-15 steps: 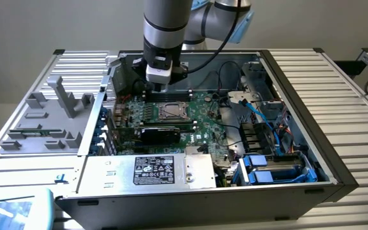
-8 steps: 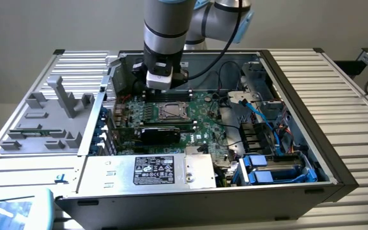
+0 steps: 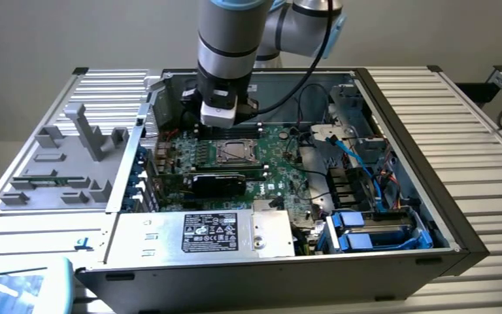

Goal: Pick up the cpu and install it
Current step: 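Install the second cpu locking lever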

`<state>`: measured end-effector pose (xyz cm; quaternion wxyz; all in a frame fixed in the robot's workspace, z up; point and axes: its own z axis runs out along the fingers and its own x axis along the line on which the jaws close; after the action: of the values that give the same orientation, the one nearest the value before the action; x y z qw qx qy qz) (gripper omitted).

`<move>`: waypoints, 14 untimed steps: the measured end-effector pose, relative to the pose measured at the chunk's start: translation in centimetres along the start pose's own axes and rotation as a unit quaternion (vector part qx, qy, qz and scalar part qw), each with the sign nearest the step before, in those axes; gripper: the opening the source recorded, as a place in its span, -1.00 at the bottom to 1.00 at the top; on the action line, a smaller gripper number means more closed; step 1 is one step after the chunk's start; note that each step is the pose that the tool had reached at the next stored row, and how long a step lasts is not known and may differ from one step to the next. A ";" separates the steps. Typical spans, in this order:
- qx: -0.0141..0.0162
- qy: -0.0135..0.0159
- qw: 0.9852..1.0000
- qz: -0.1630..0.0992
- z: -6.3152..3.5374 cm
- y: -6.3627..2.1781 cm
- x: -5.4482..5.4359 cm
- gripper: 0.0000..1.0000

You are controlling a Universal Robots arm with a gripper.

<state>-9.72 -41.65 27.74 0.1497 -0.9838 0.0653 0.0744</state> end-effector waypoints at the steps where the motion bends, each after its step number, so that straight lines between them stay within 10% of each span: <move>1: 0.000 0.000 1.000 0.001 0.01 0.05 0.1 -0.76; 14: 0.001 -0.002 1.000 0.005 0.52 1.42 0.6 -0.76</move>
<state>-9.45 -42.89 26.75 0.1507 -0.9830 0.0704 0.0772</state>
